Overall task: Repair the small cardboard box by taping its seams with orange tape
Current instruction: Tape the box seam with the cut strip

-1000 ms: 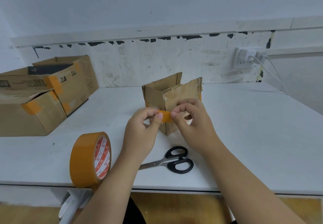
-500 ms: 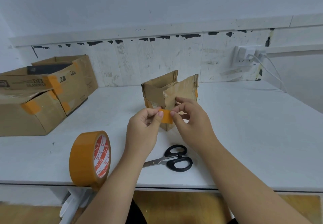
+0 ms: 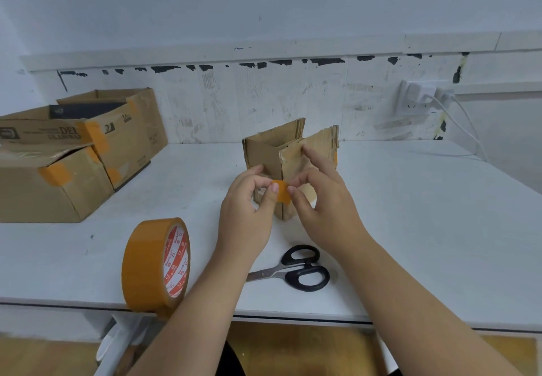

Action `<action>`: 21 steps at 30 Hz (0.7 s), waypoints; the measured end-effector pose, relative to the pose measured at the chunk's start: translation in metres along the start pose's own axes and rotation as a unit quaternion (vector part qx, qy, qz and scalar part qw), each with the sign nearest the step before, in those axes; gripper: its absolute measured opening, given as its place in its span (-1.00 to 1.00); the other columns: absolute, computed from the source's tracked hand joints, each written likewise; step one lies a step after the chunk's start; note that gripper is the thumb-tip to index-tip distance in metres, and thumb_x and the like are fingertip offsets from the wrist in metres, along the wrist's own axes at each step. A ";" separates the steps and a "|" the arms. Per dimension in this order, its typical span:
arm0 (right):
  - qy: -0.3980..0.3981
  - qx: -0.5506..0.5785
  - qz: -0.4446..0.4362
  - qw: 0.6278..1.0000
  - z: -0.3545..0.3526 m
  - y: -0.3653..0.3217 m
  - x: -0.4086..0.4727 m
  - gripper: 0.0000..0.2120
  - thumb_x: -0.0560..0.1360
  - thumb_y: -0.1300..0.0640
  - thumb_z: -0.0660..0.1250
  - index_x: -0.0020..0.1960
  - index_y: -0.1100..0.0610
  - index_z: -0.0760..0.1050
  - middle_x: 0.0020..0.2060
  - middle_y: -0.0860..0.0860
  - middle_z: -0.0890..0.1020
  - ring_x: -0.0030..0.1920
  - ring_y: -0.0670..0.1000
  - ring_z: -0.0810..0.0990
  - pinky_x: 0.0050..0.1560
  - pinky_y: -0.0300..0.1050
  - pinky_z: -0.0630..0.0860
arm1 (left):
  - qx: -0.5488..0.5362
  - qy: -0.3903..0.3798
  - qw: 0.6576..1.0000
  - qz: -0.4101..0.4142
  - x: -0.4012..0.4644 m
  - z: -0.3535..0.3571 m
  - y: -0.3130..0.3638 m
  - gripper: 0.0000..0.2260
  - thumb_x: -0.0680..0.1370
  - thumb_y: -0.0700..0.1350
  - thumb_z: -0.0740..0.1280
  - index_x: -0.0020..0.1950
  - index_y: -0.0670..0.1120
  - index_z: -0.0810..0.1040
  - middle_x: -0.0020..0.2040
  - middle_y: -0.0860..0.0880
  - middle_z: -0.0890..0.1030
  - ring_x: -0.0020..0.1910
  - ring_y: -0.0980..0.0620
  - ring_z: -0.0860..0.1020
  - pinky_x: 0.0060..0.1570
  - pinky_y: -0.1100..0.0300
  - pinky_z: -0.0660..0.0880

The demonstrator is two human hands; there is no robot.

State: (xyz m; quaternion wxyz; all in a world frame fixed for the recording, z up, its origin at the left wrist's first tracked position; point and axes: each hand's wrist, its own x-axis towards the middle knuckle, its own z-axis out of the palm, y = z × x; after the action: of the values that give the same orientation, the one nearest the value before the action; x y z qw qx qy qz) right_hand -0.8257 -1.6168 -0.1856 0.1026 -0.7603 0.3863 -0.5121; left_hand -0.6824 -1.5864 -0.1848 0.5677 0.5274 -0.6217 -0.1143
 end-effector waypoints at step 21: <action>0.039 -0.036 -0.054 0.997 -0.001 0.005 0.006 -0.91 0.51 0.18 0.31 -0.11 0.20 0.53 0.45 0.15 0.33 0.46 -0.03 0.25 0.35 -0.42 0.11 | 0.048 0.016 0.998 0.020 0.010 0.000 0.000 -0.98 0.54 -0.08 0.33 -0.08 0.04 0.54 0.14 0.07 0.45 0.13 0.20 0.41 -0.04 0.35 0.37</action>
State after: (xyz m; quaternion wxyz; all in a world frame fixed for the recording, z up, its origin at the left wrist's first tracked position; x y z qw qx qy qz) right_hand -0.8279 -1.6243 -0.1833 0.0321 -0.7627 0.3670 -0.5315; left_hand -0.6807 -1.5946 -0.1792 0.5536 0.5434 -0.6278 -0.0641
